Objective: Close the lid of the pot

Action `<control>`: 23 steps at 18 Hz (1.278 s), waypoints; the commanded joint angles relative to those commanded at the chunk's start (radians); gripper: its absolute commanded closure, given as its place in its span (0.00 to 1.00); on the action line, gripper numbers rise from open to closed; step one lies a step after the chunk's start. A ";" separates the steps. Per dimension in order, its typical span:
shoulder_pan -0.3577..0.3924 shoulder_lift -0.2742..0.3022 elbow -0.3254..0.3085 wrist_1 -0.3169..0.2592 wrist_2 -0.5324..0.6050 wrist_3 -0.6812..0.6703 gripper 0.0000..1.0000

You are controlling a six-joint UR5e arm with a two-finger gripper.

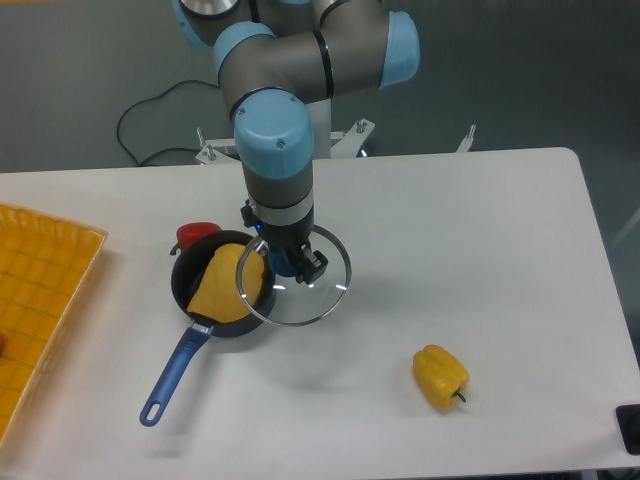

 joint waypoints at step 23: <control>-0.209 -0.023 -0.141 0.124 0.054 -0.318 0.56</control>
